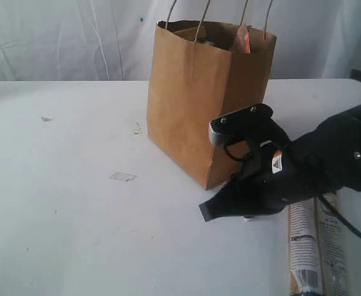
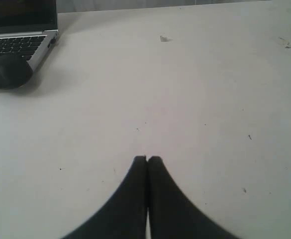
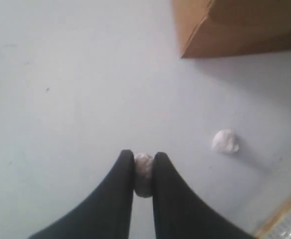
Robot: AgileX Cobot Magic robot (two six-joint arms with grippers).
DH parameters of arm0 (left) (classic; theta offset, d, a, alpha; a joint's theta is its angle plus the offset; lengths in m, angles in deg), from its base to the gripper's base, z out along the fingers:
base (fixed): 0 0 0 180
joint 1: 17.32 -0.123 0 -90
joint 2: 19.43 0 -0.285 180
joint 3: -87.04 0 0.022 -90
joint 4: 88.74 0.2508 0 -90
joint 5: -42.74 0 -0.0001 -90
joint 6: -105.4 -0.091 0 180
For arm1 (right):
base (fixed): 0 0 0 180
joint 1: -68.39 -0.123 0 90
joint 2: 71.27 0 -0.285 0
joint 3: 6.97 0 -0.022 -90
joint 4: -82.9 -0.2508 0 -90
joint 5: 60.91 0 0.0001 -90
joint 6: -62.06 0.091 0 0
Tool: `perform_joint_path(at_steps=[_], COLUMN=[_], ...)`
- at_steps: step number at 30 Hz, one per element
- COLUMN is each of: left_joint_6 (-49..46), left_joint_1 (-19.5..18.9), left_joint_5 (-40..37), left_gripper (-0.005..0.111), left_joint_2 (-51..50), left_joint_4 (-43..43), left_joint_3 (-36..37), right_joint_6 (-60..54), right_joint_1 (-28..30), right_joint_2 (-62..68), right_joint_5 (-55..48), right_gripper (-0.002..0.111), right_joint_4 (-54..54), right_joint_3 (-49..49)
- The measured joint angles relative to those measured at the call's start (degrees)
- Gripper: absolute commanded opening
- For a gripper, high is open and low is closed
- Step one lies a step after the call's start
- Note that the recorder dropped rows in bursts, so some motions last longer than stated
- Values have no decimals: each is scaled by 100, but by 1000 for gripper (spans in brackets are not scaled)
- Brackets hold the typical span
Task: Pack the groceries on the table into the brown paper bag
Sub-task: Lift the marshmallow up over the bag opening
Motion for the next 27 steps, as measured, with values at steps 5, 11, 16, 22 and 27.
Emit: perform_joint_path(at_steps=[5, 11, 16, 22, 27], left_joint_6=[0, 0, 0, 0, 0], left_joint_1=[0, 0, 0, 0, 0], left_joint_5=[0, 0, 0, 0, 0], left_gripper=[0, 0, 0, 0, 0], left_joint_2=[0, 0, 0, 0, 0], left_joint_4=[0, 0, 0, 0, 0], left_joint_3=[0, 0, 0, 0, 0], right_joint_6=[-62, -93, -93, -201, -1438], right_joint_1=[-426, -825, -824, 710, 1530], right_joint_2=[-432, -1097, -2544, -2584, -809], right_joint_5=[-116, 455, 481, -560, -1639], right_gripper=[0, 0, 0, 0, 0], right_joint_4=[-633, -827, -394, 877, -562], right_joint_3=[327, 522, 426, -1572, -2651])
